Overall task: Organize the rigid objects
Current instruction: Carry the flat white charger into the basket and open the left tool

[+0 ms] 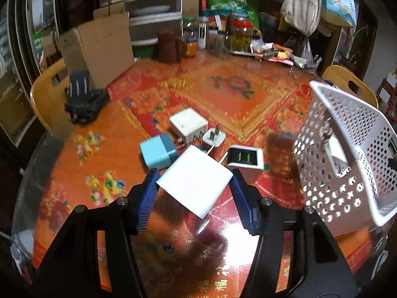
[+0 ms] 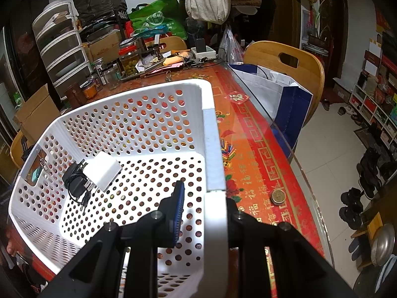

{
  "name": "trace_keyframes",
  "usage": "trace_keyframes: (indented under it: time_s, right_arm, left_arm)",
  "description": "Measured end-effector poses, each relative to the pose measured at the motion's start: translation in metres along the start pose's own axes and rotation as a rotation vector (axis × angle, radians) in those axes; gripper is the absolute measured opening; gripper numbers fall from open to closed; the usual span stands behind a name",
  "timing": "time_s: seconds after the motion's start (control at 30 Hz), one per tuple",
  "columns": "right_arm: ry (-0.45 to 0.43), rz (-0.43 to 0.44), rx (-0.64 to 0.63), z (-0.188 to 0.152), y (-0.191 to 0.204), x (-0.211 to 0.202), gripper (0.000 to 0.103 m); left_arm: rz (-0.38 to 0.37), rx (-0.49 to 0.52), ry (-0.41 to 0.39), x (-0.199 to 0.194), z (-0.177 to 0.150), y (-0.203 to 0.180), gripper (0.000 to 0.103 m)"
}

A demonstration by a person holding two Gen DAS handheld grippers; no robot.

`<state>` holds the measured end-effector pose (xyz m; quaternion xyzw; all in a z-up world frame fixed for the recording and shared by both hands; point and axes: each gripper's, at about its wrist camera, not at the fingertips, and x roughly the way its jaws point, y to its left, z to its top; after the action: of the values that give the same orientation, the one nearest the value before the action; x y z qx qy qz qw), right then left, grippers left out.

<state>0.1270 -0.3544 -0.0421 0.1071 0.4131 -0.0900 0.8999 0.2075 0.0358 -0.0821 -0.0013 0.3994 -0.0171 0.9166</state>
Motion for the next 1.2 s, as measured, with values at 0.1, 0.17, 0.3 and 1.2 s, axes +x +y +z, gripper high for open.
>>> trace_keyframes:
  time_s: [0.1, 0.17, 0.3, 1.2]
  right_arm:
    - [0.001, -0.001, -0.004, 0.0, 0.0, 0.0, 0.02]
    - [0.001, -0.002, -0.005, 0.0, 0.001, 0.0, 0.02]
    - [0.0, -0.001, -0.005, 0.0, 0.001, 0.0, 0.02]
    - [-0.007, 0.014, -0.006, 0.002, 0.0, 0.0, 0.02]
  left_arm:
    - [0.004, 0.028, -0.035, -0.018, 0.009, -0.008, 0.055]
    - [0.007, 0.043, -0.055, -0.028, 0.014, -0.014, 0.055]
    - [0.006, 0.082, -0.089, -0.046, 0.025, -0.03, 0.055]
    - [-0.111, 0.395, -0.055, -0.073, 0.068, -0.194, 0.055]
